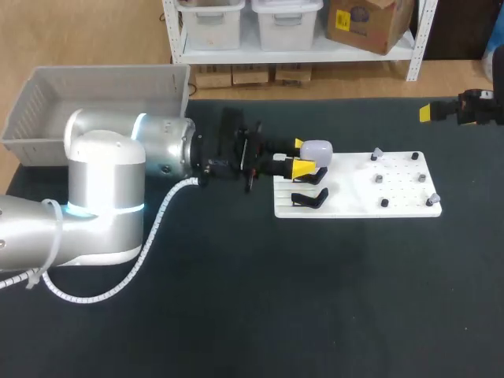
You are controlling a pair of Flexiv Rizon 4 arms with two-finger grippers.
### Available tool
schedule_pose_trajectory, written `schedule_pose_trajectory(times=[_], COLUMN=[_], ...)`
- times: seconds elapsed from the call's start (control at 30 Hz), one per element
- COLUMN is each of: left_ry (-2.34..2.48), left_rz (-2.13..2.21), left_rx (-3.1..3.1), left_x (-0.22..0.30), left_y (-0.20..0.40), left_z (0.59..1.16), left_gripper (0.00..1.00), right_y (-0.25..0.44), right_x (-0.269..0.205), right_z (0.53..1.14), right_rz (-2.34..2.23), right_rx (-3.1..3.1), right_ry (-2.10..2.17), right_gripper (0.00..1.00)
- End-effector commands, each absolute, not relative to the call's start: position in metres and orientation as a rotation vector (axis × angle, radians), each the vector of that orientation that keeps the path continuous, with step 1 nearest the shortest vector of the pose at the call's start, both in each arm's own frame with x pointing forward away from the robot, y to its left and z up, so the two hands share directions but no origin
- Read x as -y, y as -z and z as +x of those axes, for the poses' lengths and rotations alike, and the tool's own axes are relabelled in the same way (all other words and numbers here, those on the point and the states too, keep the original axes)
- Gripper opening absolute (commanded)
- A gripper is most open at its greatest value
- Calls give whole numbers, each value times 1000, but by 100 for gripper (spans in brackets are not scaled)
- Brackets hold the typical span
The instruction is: Pick up each earbud case from the left stands, insert the matching earbuds, close the lid, and place the case in the box.
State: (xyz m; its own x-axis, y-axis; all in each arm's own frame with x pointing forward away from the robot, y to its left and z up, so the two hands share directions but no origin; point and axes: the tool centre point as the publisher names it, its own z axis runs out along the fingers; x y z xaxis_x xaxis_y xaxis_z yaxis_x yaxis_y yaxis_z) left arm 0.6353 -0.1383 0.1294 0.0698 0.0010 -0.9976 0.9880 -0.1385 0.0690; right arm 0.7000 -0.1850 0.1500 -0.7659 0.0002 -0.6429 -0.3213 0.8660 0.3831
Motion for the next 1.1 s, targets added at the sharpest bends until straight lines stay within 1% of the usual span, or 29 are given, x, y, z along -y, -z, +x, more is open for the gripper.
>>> schedule_pose_trajectory(times=[0.03,1.1], left_ry=[1261,1256], left_rz=[1356,1360], left_rx=[-1090,-1116], left_x=[141,142], left_y=[-128,-128], left_z=[638,634], left_gripper=[0,0], right_y=[-150,-150], right_x=[185,185], right_z=[700,700], right_rz=[-231,-231], right_rx=[-2374,-2374], right_ry=[-636,-636], right_gripper=[100,100])
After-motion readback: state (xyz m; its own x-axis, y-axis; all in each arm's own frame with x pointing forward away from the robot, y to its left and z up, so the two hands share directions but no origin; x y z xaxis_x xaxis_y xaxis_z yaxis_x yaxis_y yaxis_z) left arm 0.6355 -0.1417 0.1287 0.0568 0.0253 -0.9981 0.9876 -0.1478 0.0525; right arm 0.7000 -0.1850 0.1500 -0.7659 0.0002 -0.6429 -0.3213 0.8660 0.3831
